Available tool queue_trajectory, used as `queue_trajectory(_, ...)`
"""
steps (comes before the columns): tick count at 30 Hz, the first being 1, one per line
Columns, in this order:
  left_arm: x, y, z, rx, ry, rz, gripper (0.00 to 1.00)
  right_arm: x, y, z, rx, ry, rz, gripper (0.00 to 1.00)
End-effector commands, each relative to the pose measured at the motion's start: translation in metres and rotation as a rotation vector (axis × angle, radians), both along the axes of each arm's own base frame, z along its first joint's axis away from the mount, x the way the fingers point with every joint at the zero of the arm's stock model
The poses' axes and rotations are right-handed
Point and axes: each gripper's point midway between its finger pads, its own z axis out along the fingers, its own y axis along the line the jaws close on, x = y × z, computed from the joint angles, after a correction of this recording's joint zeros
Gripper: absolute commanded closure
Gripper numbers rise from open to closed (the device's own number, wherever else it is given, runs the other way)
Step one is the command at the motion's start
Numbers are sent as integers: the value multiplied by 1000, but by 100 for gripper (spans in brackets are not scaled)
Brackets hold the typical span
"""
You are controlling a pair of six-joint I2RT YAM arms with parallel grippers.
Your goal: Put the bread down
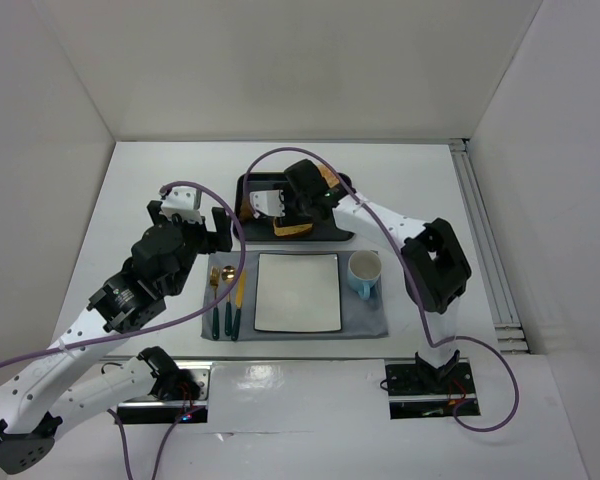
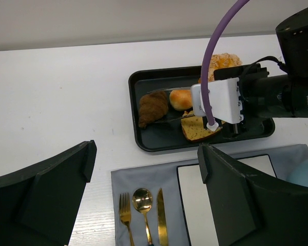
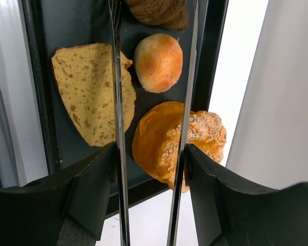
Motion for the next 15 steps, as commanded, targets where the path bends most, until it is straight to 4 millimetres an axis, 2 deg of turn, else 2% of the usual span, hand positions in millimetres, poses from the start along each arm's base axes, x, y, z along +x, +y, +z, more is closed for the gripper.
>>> queue_trajectory(1, 2, 0, 11, -23, -41, 1, 1, 17, 7, 22, 48, -51, -7, 37)
queue_trajectory(6, 2, 0, 11, -23, -41, 1, 1, 17, 8, 14, 35, -35, -7, 37)
queue_trajectory(10, 2, 0, 11, -23, -41, 1, 1, 19, 11, 16, 41, -32, -1, 37)
queue_trajectory(15, 2, 0, 11, -23, -41, 1, 1, 17, 11, 6, 33, 1, -1, 45)
